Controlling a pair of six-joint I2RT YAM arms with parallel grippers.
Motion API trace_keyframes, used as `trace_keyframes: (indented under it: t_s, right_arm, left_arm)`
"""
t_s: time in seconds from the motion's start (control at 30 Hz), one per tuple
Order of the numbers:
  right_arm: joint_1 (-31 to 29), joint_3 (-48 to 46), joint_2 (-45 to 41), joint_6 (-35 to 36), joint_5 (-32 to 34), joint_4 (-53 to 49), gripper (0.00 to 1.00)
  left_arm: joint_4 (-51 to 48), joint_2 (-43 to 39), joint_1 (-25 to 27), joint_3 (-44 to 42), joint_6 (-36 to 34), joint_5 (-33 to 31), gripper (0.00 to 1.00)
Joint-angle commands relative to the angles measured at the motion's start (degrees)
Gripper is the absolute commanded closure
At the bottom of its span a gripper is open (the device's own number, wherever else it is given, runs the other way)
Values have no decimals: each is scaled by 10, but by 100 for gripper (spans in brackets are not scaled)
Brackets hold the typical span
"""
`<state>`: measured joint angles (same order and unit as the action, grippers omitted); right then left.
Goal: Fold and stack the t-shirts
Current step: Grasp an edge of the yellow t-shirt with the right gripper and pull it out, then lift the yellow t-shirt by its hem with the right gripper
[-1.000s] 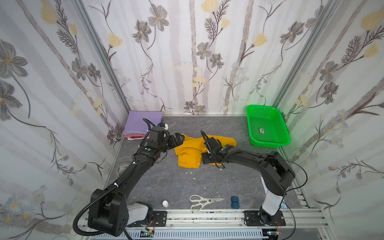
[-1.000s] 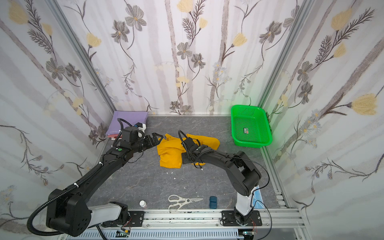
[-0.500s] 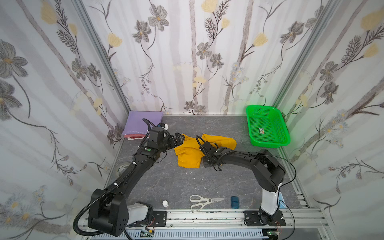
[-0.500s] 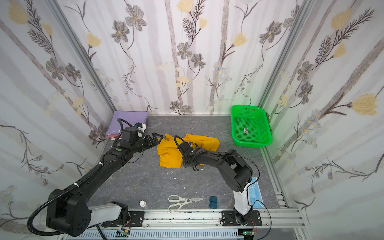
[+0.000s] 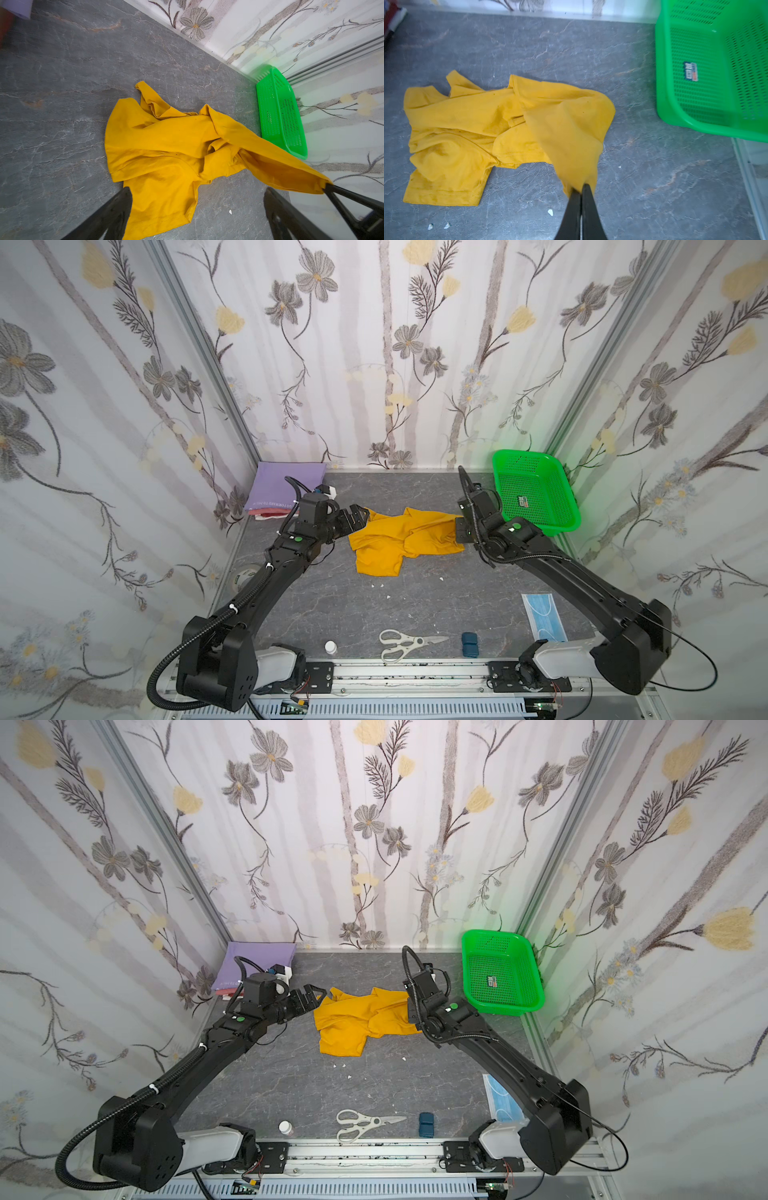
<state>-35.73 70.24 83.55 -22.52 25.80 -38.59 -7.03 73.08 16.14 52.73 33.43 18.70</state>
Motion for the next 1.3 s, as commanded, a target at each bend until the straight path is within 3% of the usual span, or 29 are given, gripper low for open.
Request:
trace_keyframes:
  t_s: [0.0, 0.1, 0.17, 0.27, 0.47, 0.67, 0.73, 0.87, 1.1, 1.27]
  right_arm:
    - [0, 4, -54, 60, 11, -43, 100]
    - [-6, -38, -120, 116, -52, -16, 100]
    - [-6, -74, -149, 113, -90, -8, 100]
    - [-6, -145, -158, 76, -151, 14, 100]
    - [-6, -301, -143, -60, -185, 140, 100]
    - [-20, -318, -101, -88, -188, 196, 100]
    - [-22, -289, -123, -69, -178, 192, 100]
    - [-16, -127, -151, 22, -144, 138, 100]
    - [-14, 284, -50, 159, -146, 2, 100]
    - [-14, 417, -16, 192, -167, -21, 100]
  left_arm:
    - [20, 1, 0, 4, 8, 3, 0]
    - [23, 7, 1, 4, 14, 6, 0]
    - [23, 10, 1, 4, 17, 8, 0]
    - [25, 11, 1, 2, 21, 3, 0]
    - [35, 29, 6, 2, 30, 8, 0]
    - [38, 53, 15, 11, 29, 19, 0]
    - [20, 73, 20, 28, 26, 31, 0]
    - [24, 92, 31, 40, 30, 40, 0]
    - [41, 79, 32, 52, 51, 60, 0]
    - [46, 79, 28, 61, 86, 85, 0]
